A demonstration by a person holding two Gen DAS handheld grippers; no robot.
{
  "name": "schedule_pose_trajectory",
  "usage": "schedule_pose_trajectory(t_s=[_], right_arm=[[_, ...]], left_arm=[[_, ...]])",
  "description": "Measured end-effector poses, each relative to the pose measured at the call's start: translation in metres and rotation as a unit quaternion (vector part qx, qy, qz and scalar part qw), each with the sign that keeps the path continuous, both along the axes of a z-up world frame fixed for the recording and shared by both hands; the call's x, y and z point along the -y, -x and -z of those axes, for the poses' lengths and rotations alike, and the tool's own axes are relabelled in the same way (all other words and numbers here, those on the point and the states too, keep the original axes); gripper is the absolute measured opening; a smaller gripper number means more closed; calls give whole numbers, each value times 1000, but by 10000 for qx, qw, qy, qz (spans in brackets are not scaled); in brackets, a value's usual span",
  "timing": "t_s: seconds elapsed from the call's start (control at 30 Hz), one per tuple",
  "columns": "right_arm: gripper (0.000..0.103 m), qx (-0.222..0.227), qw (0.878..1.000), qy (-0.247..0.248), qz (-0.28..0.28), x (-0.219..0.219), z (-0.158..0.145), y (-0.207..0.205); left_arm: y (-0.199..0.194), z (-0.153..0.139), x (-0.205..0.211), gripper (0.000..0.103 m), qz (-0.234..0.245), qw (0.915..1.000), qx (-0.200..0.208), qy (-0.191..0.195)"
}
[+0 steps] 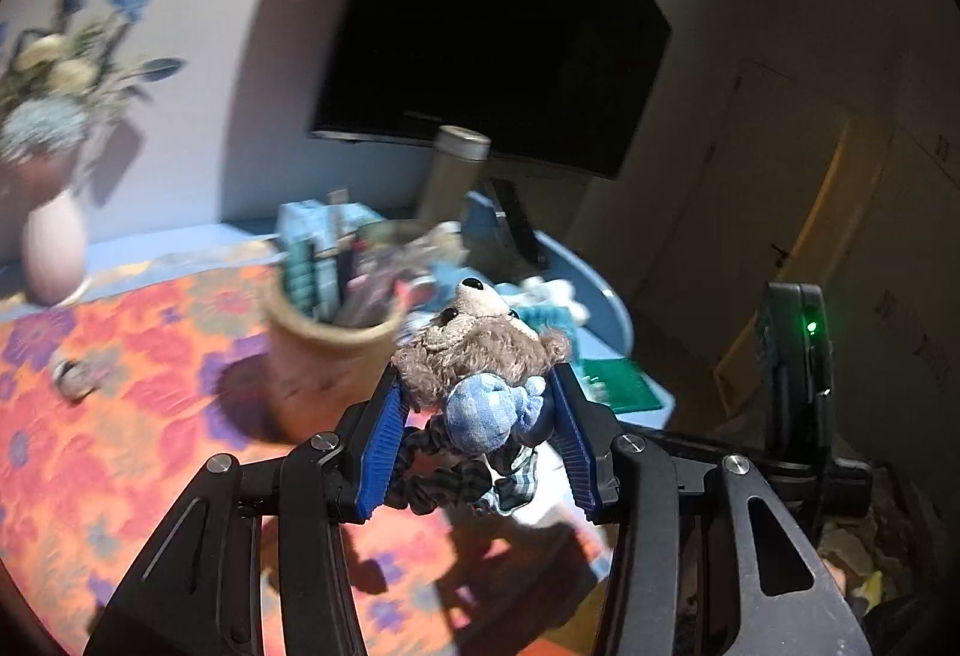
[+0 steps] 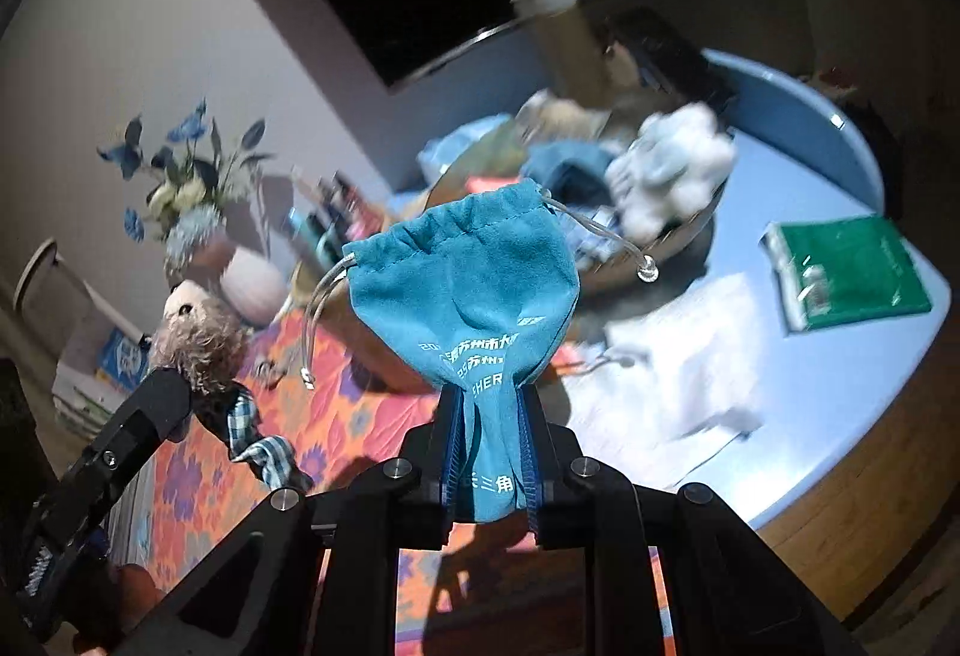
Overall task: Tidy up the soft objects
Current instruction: 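Carry bear and teal bag to the glass bowl and release both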
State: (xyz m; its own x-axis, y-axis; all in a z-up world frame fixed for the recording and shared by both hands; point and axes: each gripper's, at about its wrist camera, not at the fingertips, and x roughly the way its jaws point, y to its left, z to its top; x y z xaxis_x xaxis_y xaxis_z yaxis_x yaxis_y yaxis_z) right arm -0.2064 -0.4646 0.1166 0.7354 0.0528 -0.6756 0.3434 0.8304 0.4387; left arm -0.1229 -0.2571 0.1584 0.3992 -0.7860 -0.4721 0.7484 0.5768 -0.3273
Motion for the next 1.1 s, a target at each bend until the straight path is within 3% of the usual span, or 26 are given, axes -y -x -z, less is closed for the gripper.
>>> schedule_pose_trajectory(t_s=[0.37,0.63,0.7,0.73,0.77,0.8,1.1], right_arm=[[17,593,9966,296,494,66,-43,-26],[18,273,9952,574,746,110,-43,-88],[30,215,9968,384,666,125,-35,-104],[37,174,9974,311,631,131,-30,-109],[57,113,9979,257,581,136,-25,-114],[61,60,9981,214,571,139,-22,-116],[61,333,9962,56,798,146,-26,-78]], left_arm=[[-48,-35,89,44,-124,9999,-98,-22],[-100,-34,128,47,-468,9976,-464,-205],[-110,-32,137,55,-547,9969,-473,-316],[-113,-31,141,70,-567,9965,-484,-387],[-117,-29,145,84,-566,9963,-489,-412],[-118,-28,147,86,-536,9968,-441,-385],[-97,-30,145,86,-182,9988,-176,-426]])
